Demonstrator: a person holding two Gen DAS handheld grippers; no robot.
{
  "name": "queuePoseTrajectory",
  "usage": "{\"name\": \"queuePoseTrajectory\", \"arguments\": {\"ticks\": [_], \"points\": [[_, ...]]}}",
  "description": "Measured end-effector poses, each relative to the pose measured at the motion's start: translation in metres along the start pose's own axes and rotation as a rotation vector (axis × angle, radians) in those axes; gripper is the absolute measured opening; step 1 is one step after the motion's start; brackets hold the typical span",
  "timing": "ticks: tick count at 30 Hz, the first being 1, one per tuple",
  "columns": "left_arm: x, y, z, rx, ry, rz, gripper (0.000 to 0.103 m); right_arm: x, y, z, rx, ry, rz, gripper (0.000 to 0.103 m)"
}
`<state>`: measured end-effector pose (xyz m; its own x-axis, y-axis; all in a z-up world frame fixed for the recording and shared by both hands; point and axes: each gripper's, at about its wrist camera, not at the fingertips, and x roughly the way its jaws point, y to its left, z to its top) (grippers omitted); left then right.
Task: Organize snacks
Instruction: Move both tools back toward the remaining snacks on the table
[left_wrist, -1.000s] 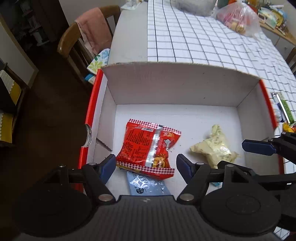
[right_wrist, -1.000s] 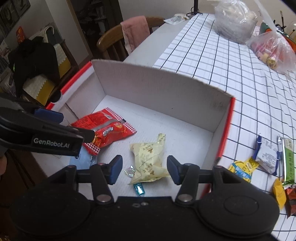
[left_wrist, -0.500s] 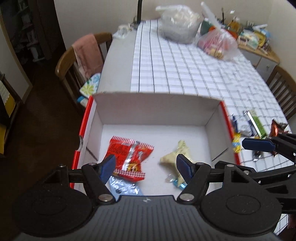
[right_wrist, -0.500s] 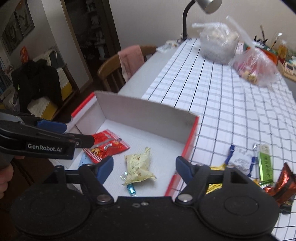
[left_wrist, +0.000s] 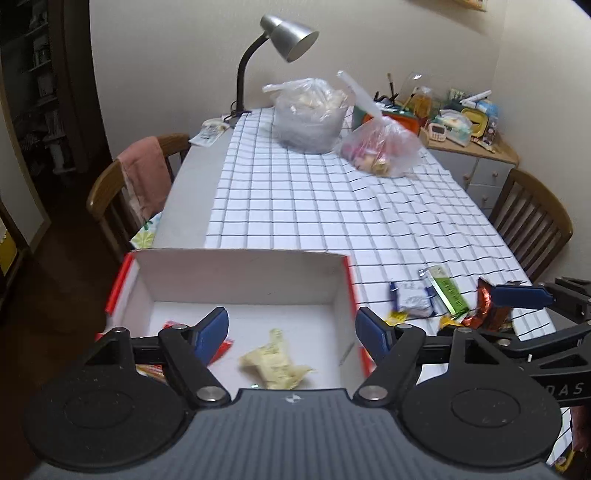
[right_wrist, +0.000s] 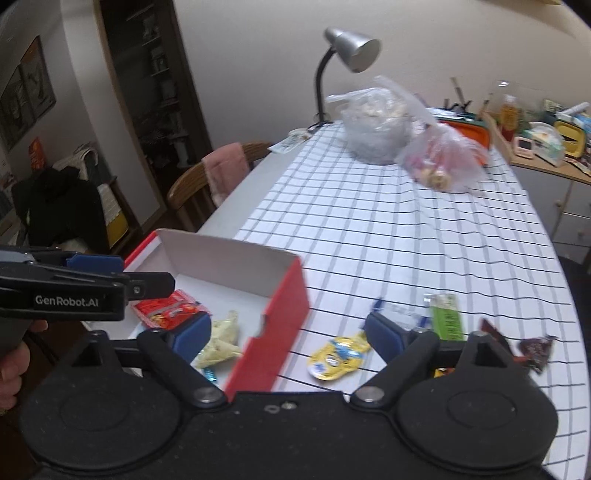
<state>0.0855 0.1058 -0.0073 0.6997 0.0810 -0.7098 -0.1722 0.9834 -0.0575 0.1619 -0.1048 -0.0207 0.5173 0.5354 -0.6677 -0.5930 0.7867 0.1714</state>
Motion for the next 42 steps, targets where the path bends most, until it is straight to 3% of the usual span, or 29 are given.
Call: {"name": "queuePoseTrajectory", "arguments": {"ticks": [8,20,24,30,42], "points": [[0.010,-0.050,-0.002,0.004,0.002,-0.064,0.080,-0.031,-0.060,-0.019,0.047,-0.020,-0.029,0.103],[0.056,-0.118,-0.019,0.008,0.079,-0.111,0.082,-0.044,-0.136,-0.046,0.015,0.034,-0.032,0.103],[0.077,-0.141,-0.025,0.031,0.119,-0.118,0.082,-0.038,-0.163,-0.055,0.002,0.082,-0.041,0.103],[0.112,-0.182,-0.039,0.162,0.170,-0.120,0.082,-0.022,-0.199,-0.068,0.011,0.142,-0.054,0.102],[0.190,-0.204,-0.046,0.183,0.346,-0.085,0.082,0.045,-0.250,-0.079,0.099,0.273,-0.123,0.097]]}}
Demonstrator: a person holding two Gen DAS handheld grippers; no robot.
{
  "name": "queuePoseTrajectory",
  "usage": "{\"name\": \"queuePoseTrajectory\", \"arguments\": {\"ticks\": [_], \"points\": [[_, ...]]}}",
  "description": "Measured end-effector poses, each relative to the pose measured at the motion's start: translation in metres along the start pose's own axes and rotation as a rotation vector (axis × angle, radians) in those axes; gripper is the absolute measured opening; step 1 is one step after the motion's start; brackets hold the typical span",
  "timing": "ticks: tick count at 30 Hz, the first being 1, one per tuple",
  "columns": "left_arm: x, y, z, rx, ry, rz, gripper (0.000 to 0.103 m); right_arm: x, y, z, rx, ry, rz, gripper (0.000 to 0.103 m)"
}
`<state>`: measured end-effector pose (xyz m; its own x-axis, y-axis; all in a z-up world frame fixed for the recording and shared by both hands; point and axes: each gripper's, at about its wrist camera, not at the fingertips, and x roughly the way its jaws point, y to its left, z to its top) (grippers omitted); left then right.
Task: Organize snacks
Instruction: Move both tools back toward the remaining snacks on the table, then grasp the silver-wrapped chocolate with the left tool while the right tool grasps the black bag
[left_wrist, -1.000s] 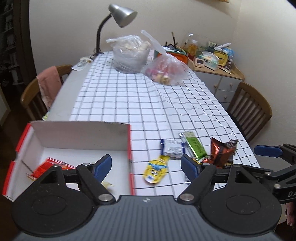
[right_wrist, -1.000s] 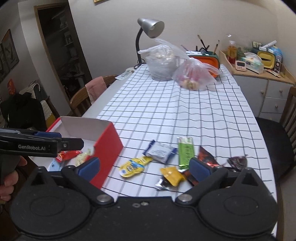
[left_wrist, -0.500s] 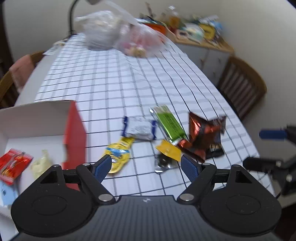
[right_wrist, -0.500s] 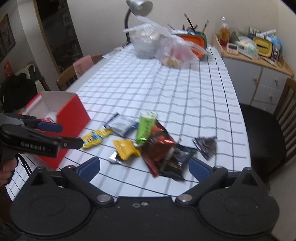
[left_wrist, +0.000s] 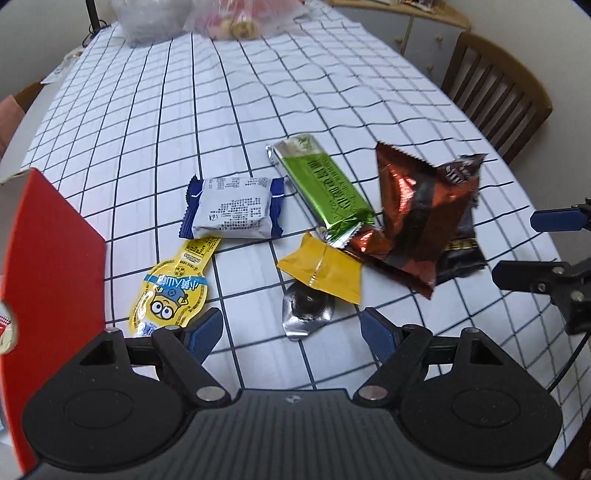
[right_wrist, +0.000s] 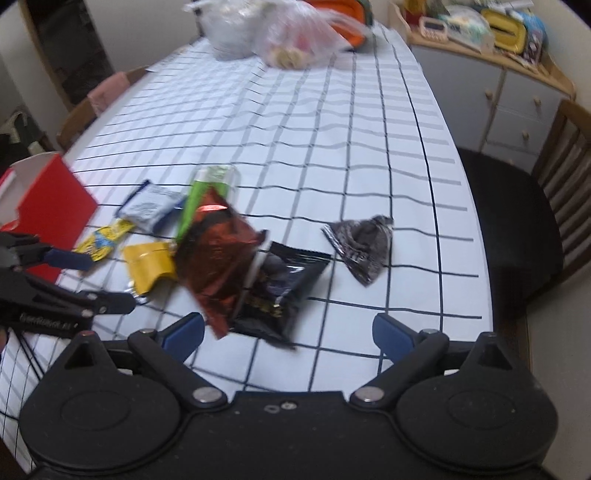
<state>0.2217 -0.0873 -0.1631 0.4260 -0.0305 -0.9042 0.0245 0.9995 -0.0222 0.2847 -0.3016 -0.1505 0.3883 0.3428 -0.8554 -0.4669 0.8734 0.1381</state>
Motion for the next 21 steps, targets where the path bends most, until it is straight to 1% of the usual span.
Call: {"name": "queuePoseTrajectory", "arguments": {"ticks": [3,6,9,11,13,15,17,20,21], "points": [[0.009,0.000,0.004,0.008,0.012,0.019,0.082,0.011,-0.003,0.004,0.018,0.013,-0.005,0.094],[0.015,-0.001,0.007,0.011,0.014,0.016,0.082,0.019,-0.003,0.009,0.028,0.019,0.000,0.092],[0.020,-0.004,0.008,0.031,0.020,0.020,0.082,0.025,-0.001,0.014,0.034,0.024,-0.005,0.087],[0.022,-0.005,0.008,0.031,0.019,0.023,0.080,0.030,-0.001,0.015,0.040,0.027,-0.008,0.082],[0.023,-0.006,0.009,0.031,0.020,0.023,0.070,0.035,-0.001,0.017,0.048,0.034,-0.008,0.079],[0.026,-0.007,0.009,0.037,0.023,0.031,0.065,0.039,-0.001,0.018,0.055,0.039,-0.012,0.076],[0.026,-0.009,0.008,0.048,0.015,0.030,0.063,0.041,-0.001,0.018,0.064,0.040,-0.014,0.074],[0.025,-0.013,0.007,0.066,0.005,0.021,0.055,0.043,0.000,0.018,0.066,0.044,-0.015,0.070],[0.024,-0.014,0.008,0.067,0.003,0.014,0.049,0.043,0.001,0.018,0.061,0.042,-0.019,0.068]]}}
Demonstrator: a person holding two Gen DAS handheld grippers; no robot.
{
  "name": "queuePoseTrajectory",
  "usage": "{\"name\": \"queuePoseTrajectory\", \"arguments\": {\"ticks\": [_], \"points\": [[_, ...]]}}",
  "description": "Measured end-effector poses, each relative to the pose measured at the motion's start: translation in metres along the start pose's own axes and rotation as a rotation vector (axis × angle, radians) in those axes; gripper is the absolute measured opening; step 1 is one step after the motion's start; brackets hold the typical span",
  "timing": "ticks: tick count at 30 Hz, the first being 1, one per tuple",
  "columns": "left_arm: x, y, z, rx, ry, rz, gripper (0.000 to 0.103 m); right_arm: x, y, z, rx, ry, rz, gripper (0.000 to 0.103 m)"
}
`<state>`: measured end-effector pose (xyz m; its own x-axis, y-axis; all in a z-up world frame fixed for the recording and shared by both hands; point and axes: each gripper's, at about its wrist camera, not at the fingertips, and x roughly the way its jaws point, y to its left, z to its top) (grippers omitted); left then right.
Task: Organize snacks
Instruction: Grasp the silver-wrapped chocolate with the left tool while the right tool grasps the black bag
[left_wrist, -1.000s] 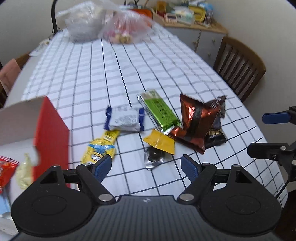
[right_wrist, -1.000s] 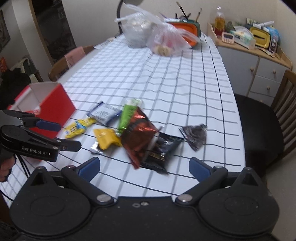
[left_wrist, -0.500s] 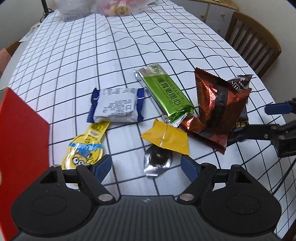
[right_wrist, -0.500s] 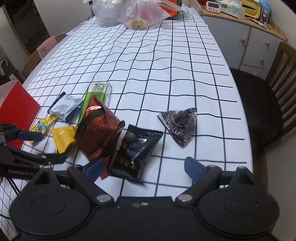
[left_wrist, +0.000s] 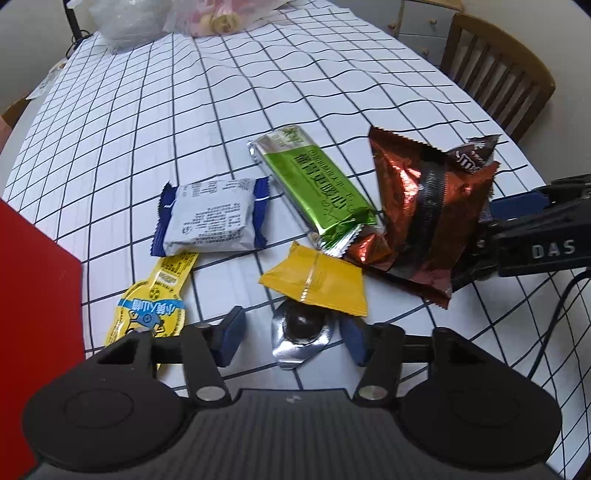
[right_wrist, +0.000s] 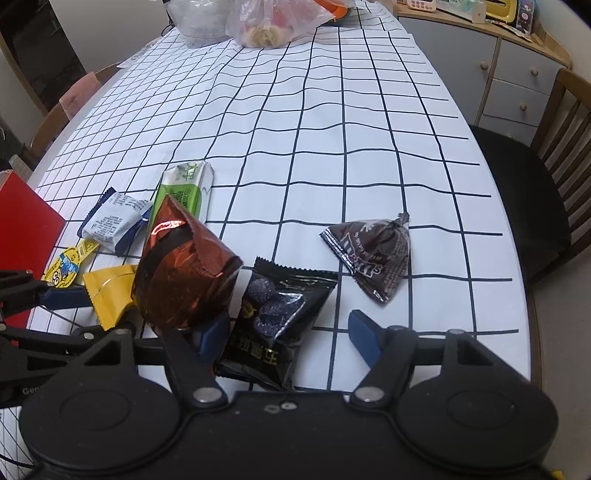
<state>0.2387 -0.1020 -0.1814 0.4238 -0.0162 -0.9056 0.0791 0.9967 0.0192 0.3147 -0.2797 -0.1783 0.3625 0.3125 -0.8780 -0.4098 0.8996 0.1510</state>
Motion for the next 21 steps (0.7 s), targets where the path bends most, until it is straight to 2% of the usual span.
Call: {"name": "queuePoseTrajectory", "arguments": {"ticks": [3,4,7,21], "points": [[-0.001,-0.003,0.001,0.015,-0.001,-0.021,0.035,-0.001,0.001,0.000,0.004,-0.003,0.009,0.056],[-0.001,-0.006,0.000,0.022,-0.004,-0.019,0.035,-0.002,0.001,0.000,0.007,-0.002,0.015,0.049],[0.001,-0.008,0.000,0.020,-0.009,-0.021,0.033,-0.004,0.001,-0.002,0.009,-0.005,0.021,0.036],[-0.017,0.008,-0.020,-0.074,-0.004,-0.019,0.032,-0.037,0.005,-0.025,0.037,-0.037,0.021,0.033]]}}
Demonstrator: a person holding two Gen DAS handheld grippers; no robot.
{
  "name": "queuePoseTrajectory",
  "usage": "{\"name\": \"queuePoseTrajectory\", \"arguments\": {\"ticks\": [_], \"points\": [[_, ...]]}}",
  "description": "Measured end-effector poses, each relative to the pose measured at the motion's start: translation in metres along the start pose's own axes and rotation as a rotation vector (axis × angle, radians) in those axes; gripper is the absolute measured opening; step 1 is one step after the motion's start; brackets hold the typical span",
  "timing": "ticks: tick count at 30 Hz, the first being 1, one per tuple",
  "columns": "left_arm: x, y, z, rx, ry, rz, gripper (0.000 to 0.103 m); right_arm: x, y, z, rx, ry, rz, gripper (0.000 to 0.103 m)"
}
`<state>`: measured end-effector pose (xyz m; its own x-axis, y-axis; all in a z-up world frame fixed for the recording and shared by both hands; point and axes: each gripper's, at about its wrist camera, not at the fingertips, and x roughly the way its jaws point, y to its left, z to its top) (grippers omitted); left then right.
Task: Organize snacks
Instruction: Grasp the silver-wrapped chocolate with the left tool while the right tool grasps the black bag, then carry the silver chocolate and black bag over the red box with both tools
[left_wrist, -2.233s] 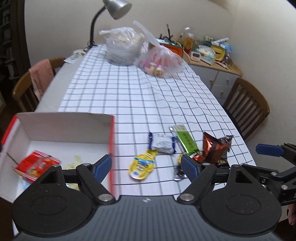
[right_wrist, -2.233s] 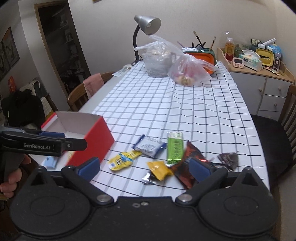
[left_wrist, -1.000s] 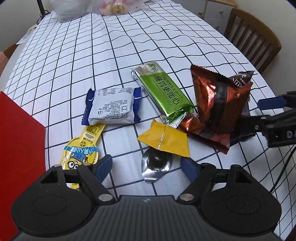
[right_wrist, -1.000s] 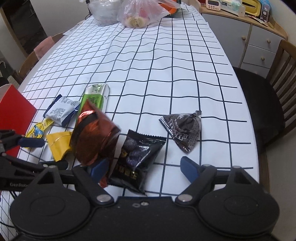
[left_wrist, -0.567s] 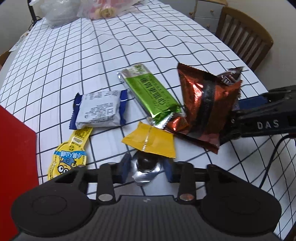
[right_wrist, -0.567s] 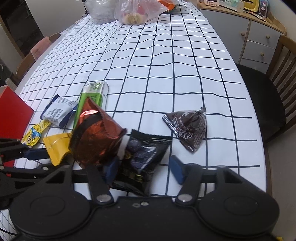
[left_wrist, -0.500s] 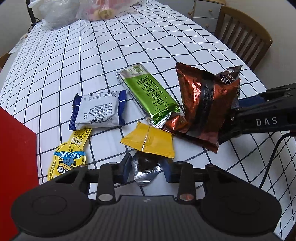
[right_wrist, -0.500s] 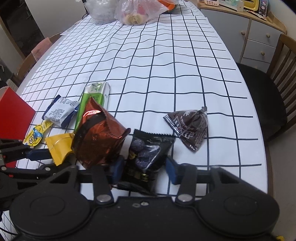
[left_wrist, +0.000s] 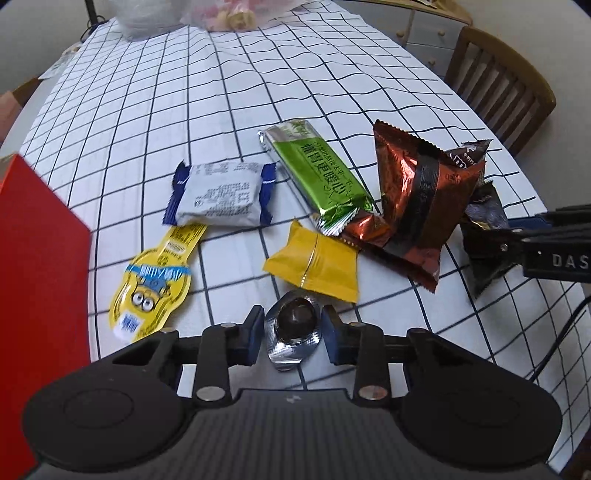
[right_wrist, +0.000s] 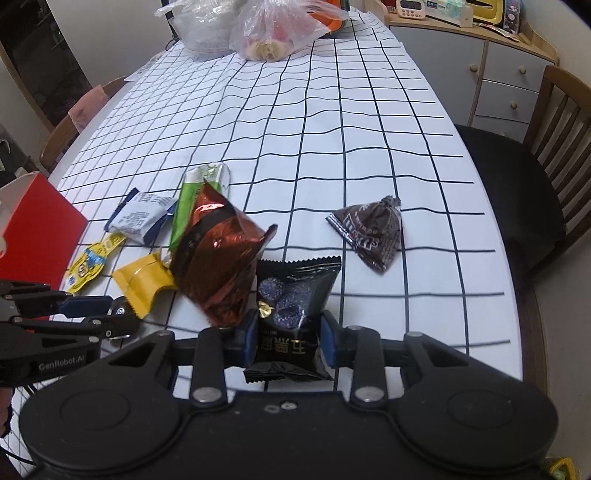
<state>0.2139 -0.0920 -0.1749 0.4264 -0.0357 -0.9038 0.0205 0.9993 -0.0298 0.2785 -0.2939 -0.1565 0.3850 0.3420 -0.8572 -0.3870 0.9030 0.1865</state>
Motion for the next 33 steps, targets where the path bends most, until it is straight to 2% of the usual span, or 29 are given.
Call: {"name": "queuePoseTrajectory", "arguments": {"ticks": [9,18,25,33], "points": [[-0.034,0.015,-0.016,-0.082,-0.035,-0.023,0.032,-0.039,0.012,-0.012,0.005,-0.032,0.036,0.033],[-0.082,0.035,-0.023,-0.150,-0.094,-0.030,0.032,-0.072,0.046,-0.014,-0.027,-0.063,0.079,0.033],[-0.113,0.067,-0.029,-0.204,-0.125,-0.008,0.032,-0.086,0.094,-0.004,-0.059,-0.075,0.117,0.033],[-0.149,0.122,-0.035,-0.266,-0.142,0.033,0.033,-0.091,0.165,0.013,-0.139,-0.112,0.184,0.033]]}}
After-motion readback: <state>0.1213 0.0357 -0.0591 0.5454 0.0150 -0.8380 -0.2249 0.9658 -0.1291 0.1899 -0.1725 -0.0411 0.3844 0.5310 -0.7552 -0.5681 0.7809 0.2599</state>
